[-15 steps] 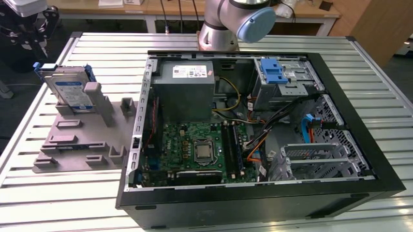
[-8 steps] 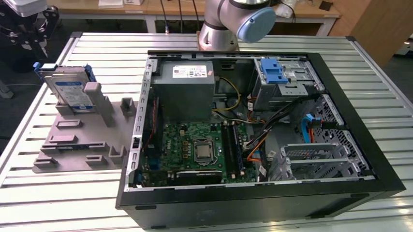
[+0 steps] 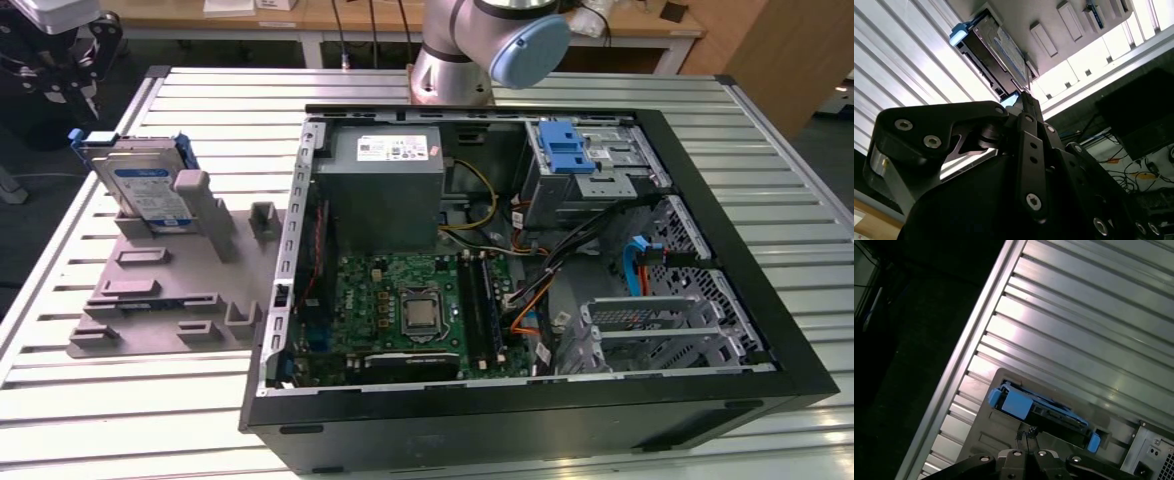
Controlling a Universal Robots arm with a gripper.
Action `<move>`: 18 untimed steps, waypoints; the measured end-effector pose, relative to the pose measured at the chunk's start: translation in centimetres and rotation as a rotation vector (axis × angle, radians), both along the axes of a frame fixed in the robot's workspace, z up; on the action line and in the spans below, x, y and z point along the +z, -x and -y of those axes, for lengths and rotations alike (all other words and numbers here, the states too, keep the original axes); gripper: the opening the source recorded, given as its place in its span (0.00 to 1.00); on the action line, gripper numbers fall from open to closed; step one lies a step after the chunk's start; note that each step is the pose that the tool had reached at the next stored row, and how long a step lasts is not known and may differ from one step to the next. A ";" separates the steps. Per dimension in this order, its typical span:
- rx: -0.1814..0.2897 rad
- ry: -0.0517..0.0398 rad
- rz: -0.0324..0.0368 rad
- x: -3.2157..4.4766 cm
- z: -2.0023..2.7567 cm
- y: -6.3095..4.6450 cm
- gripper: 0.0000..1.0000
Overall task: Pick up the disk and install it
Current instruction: 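Pick up the disk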
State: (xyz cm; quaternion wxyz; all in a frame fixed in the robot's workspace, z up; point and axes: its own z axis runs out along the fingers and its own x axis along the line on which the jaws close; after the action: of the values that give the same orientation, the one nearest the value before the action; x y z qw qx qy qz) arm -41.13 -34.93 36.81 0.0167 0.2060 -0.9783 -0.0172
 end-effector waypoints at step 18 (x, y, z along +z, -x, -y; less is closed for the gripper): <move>0.029 0.0000 0.0000 0.00 0.00 0.0 0.11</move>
State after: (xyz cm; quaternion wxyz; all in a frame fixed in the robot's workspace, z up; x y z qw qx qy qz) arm -41.13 -34.94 36.81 0.0170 0.2200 -0.9752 -0.0170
